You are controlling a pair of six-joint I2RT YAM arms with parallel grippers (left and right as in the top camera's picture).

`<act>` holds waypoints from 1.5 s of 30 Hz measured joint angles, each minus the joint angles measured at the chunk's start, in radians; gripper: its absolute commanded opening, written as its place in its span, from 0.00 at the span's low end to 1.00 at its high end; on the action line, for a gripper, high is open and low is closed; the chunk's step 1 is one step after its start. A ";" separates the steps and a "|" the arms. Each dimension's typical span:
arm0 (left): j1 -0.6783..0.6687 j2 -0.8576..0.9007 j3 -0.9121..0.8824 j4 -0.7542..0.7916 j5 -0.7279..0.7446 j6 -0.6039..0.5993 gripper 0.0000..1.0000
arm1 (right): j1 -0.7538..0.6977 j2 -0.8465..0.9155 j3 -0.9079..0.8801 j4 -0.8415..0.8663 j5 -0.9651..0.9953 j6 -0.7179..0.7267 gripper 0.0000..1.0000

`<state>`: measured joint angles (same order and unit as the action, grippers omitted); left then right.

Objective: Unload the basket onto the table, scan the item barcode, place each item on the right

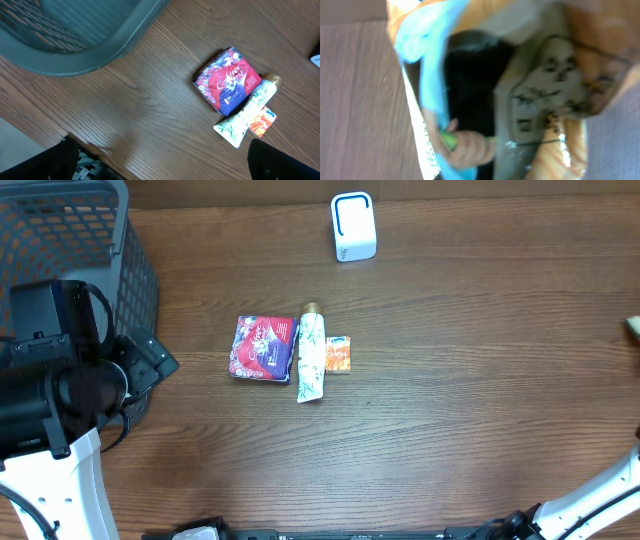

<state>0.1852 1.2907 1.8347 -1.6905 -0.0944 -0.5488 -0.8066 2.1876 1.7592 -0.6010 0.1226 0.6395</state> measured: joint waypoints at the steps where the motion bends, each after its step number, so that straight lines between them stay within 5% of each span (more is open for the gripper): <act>1: 0.000 0.000 0.000 0.000 0.000 0.000 1.00 | -0.015 0.000 0.000 0.005 0.000 -0.013 0.49; 3: 0.000 0.000 0.000 0.000 0.000 0.000 1.00 | -0.041 0.000 0.000 0.013 0.000 -0.026 0.69; 5: 0.000 0.000 0.000 0.000 0.000 0.000 1.00 | -0.060 0.000 0.000 0.010 0.002 -0.048 0.78; 11: 0.000 0.000 0.000 0.000 0.000 0.000 1.00 | -0.064 0.000 0.000 -0.013 -0.055 -0.076 0.84; 14: 0.000 0.000 0.000 0.000 0.000 0.000 1.00 | -0.062 -0.010 0.000 -0.029 -0.148 -0.087 0.98; 17: 0.000 0.000 0.000 0.000 0.000 0.000 1.00 | -0.061 -0.048 0.012 -0.046 -0.269 -0.090 1.00; 20: 0.000 0.000 0.000 0.000 0.000 0.000 1.00 | -0.051 -0.125 0.047 -0.046 -0.355 -0.093 0.64; 22: 0.000 0.000 0.000 0.000 0.000 0.000 1.00 | -0.040 -0.197 0.064 -0.046 -0.380 -0.089 0.22; 24: 0.000 0.000 0.000 0.000 0.000 0.000 0.99 | -0.024 -0.269 0.093 -0.056 -0.384 -0.090 0.05; 30: 0.000 0.000 0.000 0.000 0.000 0.000 1.00 | -0.003 -0.246 0.092 -0.082 -0.259 -0.090 0.04; 45: 0.000 0.000 0.000 0.000 0.000 0.000 1.00 | -0.001 0.121 0.040 -0.117 -0.076 -0.156 0.04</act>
<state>0.1852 1.2907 1.8347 -1.6901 -0.0944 -0.5488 -0.8074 2.3085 1.7996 -0.7185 0.0463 0.4839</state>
